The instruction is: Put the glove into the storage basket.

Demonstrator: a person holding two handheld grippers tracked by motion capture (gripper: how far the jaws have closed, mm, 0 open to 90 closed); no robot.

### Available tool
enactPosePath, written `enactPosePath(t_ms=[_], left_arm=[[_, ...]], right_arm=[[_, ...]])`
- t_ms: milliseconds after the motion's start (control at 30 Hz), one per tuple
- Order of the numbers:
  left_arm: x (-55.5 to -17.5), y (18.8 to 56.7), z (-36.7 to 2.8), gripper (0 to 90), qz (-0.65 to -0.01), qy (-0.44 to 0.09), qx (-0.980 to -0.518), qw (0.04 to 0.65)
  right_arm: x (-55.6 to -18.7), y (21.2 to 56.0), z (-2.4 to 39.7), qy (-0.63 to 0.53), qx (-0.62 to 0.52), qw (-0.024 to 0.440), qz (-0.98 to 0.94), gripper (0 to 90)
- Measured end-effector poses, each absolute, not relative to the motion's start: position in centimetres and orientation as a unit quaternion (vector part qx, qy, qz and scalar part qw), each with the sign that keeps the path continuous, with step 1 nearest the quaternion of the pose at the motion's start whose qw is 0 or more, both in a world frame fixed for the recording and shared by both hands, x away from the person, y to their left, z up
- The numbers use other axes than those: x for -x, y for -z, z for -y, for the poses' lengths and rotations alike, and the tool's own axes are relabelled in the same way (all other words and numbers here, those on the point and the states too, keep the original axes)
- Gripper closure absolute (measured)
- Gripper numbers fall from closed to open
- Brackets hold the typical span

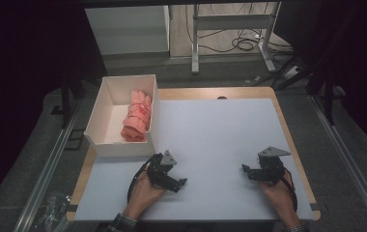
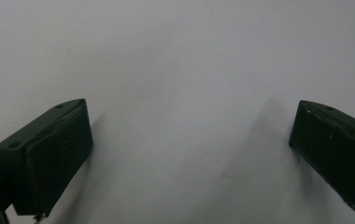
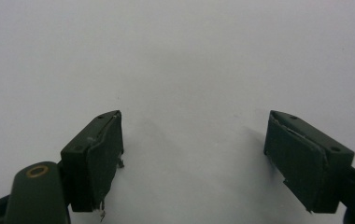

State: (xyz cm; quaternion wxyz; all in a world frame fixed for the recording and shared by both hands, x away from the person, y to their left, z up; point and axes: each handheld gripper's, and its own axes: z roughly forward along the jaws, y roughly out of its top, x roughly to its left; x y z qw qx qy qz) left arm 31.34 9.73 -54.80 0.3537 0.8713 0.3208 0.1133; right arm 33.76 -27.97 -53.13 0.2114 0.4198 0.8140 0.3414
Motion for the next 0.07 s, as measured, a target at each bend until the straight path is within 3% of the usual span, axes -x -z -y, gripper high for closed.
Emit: enactPosePath(t_ms=[67], left_arm=[[-31.32,54.79,-9.72,0.0,-0.321,-0.114,-0.872,0.352]], right_arm=[[-33.76,53.13,27.96,-0.341,-0.42,0.211,-0.814,20.0]])
